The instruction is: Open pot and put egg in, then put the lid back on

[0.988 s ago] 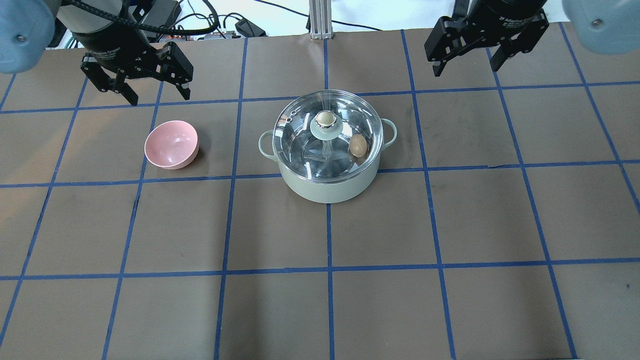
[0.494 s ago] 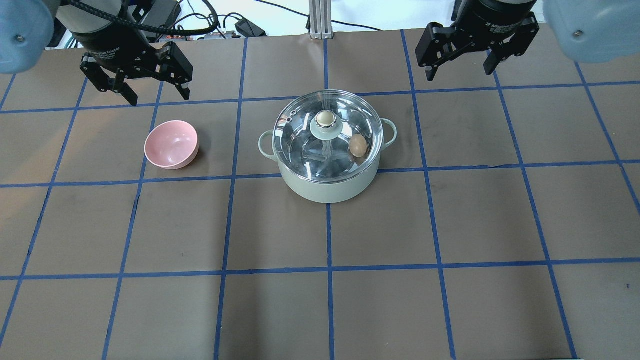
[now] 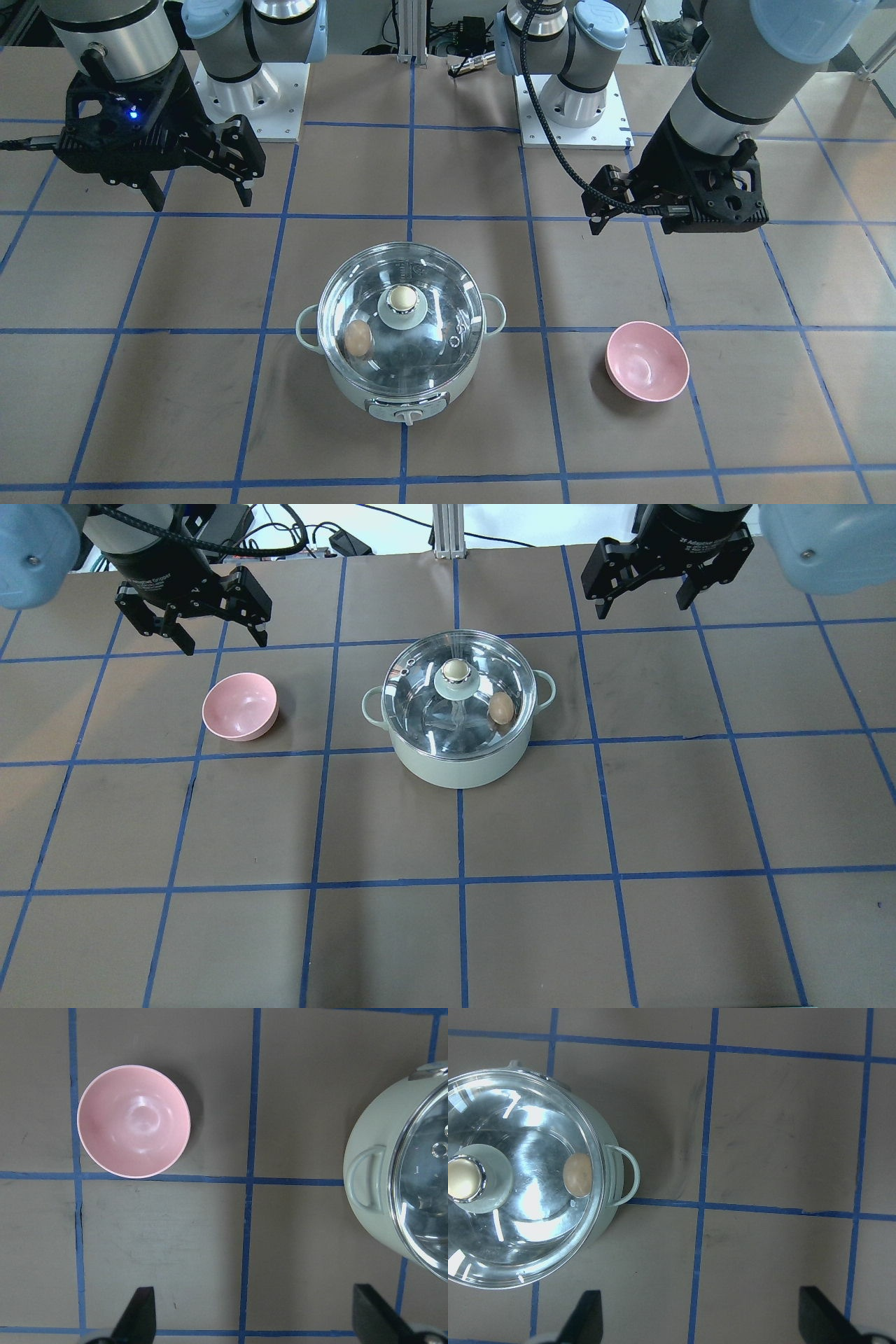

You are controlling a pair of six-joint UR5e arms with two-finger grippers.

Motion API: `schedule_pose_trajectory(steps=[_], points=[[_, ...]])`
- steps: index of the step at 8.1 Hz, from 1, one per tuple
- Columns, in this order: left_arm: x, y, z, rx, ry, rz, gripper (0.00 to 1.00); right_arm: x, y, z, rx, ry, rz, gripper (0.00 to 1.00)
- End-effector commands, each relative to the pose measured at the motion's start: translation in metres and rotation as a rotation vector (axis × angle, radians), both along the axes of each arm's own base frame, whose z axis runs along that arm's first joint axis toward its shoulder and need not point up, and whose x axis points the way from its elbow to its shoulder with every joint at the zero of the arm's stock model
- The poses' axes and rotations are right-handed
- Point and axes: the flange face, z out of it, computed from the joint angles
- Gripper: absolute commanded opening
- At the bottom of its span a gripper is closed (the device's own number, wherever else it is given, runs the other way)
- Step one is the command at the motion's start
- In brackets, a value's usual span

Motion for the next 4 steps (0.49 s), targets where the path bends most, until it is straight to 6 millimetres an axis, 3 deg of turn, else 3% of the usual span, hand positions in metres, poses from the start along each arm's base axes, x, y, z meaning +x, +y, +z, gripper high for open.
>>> schedule_pose_trajectory(steps=[1, 4], points=[[-0.0001, 0.0032, 0.001, 0.001, -0.001, 0.001, 1.0, -0.0003, -0.0012, -0.0006, -0.003, 0.003, 0.004, 1.0], [-0.0001, 0.0029, 0.0013, -0.002, -0.002, 0.001, 1.0, -0.0001, -0.0015, -0.0002, -0.006, 0.003, 0.015, 1.0]])
